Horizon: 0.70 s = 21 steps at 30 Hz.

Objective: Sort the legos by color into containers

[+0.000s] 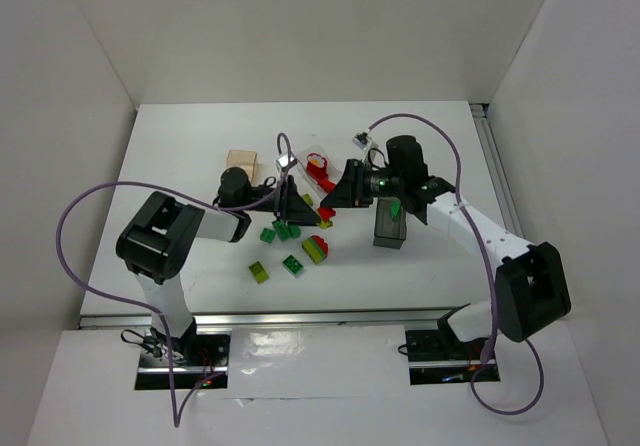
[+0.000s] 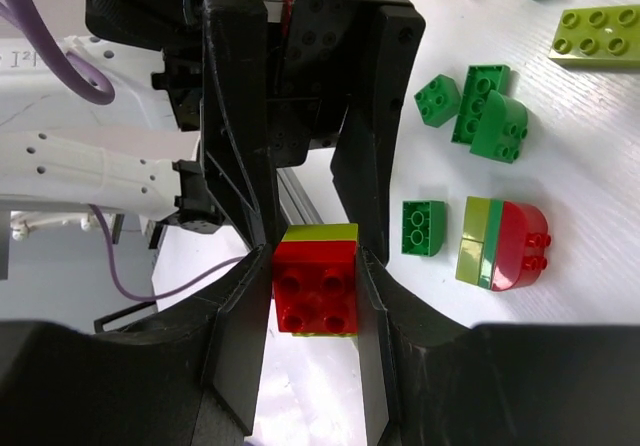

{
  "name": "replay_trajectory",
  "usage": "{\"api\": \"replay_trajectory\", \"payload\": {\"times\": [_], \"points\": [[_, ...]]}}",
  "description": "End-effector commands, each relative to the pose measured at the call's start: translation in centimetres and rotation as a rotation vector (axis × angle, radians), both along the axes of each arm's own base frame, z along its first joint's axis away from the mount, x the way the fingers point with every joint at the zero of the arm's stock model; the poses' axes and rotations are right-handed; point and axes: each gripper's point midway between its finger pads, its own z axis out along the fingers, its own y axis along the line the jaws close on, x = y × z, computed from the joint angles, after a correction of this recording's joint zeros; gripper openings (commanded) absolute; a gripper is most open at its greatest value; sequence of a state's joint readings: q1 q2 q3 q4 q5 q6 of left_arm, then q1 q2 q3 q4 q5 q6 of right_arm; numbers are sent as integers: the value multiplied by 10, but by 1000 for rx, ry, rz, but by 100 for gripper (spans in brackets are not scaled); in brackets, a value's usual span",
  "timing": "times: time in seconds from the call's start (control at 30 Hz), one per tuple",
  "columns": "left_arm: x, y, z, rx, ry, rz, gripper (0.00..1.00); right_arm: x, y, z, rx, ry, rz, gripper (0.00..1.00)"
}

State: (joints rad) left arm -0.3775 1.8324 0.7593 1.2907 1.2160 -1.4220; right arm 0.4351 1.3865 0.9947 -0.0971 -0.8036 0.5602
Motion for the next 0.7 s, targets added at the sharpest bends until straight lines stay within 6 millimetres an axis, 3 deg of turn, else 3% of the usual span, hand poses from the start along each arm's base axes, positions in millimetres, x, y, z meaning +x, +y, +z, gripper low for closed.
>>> {"api": "replay_trajectory", "payload": {"times": [0.0,0.23,0.33,0.67], "points": [[-12,3,47,-196,-452,-15,60,-4,7,5,38,-9,39,29],[-13,3,50,-200,-460,-15,59,-3,12,-3,44,7,42,29],[-13,3,50,-200,-460,-15,54,-3,12,-9,42,27,39,29],[-18,5,64,-213,-500,-25,10,-4,13,-19,41,53,44,29]]}}
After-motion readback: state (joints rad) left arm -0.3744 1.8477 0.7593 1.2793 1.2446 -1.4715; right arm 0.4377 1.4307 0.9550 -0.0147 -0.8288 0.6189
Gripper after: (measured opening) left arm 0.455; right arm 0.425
